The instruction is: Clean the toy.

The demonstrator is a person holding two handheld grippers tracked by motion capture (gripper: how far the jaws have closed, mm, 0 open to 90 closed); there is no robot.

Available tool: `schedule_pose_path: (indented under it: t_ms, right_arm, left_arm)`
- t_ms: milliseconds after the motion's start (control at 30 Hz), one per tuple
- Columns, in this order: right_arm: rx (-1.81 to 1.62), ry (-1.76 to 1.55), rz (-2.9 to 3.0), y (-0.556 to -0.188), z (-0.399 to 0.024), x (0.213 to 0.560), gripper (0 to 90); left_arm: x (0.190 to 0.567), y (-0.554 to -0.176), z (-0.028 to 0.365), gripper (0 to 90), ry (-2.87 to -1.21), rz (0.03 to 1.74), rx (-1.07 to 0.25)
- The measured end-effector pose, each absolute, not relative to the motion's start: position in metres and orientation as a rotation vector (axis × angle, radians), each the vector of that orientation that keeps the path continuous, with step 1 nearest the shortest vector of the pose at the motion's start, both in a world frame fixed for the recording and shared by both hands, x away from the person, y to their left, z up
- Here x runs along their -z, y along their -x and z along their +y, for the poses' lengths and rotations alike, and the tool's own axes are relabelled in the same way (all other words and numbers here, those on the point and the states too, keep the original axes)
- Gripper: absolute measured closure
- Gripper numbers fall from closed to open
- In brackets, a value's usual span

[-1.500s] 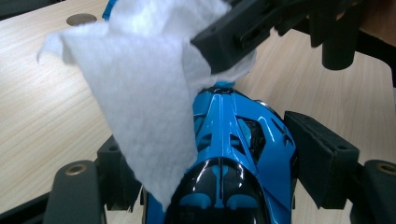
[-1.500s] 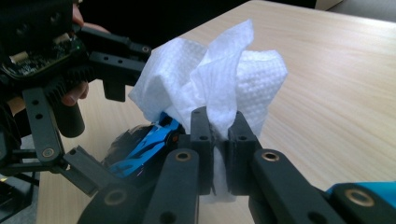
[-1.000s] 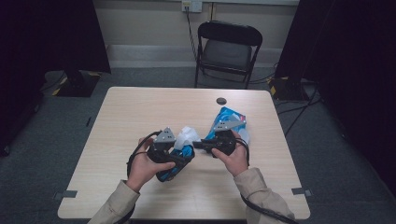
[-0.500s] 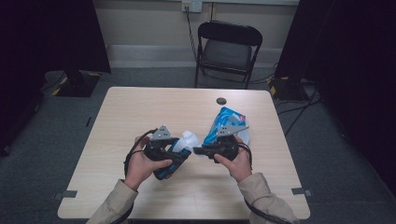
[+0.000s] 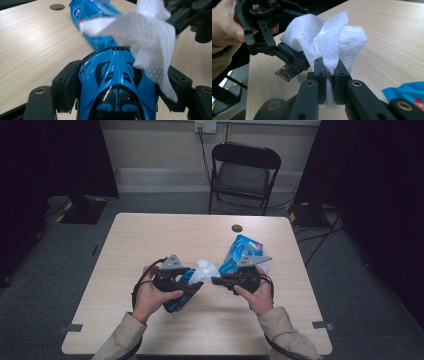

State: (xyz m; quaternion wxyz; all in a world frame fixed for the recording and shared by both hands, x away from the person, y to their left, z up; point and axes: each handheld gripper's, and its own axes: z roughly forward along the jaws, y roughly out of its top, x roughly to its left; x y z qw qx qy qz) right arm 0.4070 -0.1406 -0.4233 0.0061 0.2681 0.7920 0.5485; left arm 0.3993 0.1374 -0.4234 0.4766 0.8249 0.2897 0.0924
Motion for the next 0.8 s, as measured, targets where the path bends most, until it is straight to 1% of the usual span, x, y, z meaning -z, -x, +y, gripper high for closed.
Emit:
schedule_pose_path:
  t_ms: [133,267,467,800]
  right_arm:
    - [-1.743,-0.850,2.450,-0.408,-0.151,0.420,84.2]
    - [-1.742,-0.838,2.466,-0.407,-0.152,0.422,84.2]
    - [-1.697,-0.819,2.527,-0.405,-0.143,0.432,84.2]
    - [-1.643,-0.783,2.585,-0.403,-0.130,0.437,84.2]
  left_arm:
    - [0.423,-0.401,0.139,26.2,-2.009,0.714,-0.228]
    - [0.421,-0.402,0.140,26.2,-2.011,0.714,-0.229]
    - [0.416,-0.400,0.134,26.2,-2.000,0.688,-0.215]
    - [0.417,-0.401,0.130,26.2,-2.001,0.684,-0.195]
